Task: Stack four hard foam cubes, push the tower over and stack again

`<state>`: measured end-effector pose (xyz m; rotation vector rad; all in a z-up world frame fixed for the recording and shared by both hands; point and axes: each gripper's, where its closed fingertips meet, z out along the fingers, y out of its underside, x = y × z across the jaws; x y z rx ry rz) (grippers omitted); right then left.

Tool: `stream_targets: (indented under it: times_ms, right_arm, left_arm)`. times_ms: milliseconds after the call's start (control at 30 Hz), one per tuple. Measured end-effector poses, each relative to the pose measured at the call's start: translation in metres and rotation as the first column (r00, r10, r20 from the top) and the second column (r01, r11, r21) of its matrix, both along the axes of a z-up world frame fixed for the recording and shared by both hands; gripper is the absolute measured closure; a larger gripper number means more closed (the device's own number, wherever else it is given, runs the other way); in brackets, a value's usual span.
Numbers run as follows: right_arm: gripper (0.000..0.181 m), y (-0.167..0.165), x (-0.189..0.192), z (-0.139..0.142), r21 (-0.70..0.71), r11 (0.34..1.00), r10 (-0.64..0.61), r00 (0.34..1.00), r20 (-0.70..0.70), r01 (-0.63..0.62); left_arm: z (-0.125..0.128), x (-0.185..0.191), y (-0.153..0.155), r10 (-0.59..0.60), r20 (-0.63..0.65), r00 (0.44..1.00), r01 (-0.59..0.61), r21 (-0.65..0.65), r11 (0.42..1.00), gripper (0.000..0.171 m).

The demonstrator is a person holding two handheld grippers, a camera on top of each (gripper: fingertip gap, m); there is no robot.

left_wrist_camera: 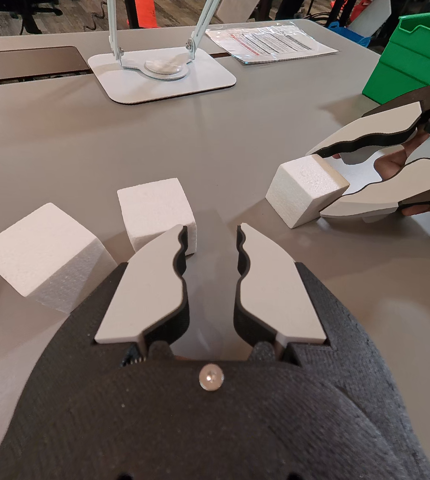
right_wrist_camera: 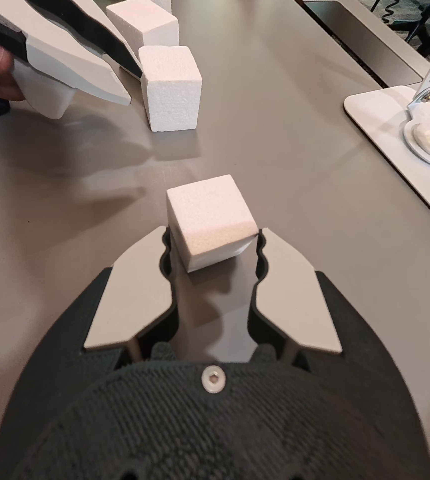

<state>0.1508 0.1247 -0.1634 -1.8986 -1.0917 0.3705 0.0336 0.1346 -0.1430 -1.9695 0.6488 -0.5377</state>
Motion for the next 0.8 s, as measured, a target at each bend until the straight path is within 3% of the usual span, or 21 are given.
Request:
stream_targets:
  times_ms: [500,700,800]
  right_arm:
    - [0.11,-0.001,0.005,0.005,0.006,1.0,0.008,1.0,-0.011,-0.008]
    - [0.106,0.001,0.018,0.038,0.034,0.999,-0.015,0.988,-0.152,0.021]
    - [0.111,-0.003,0.016,0.06,0.082,0.997,0.003,0.974,-0.226,0.016]
  left_arm:
    - [0.002,-0.001,0.0,0.013,0.004,1.0,-0.013,0.002,1.0,0.135]
    - [0.027,-0.027,0.016,0.15,0.015,0.989,-0.15,0.184,0.971,0.15]
    - [0.054,-0.039,0.018,0.176,0.163,0.971,-0.211,0.235,0.949,0.15]
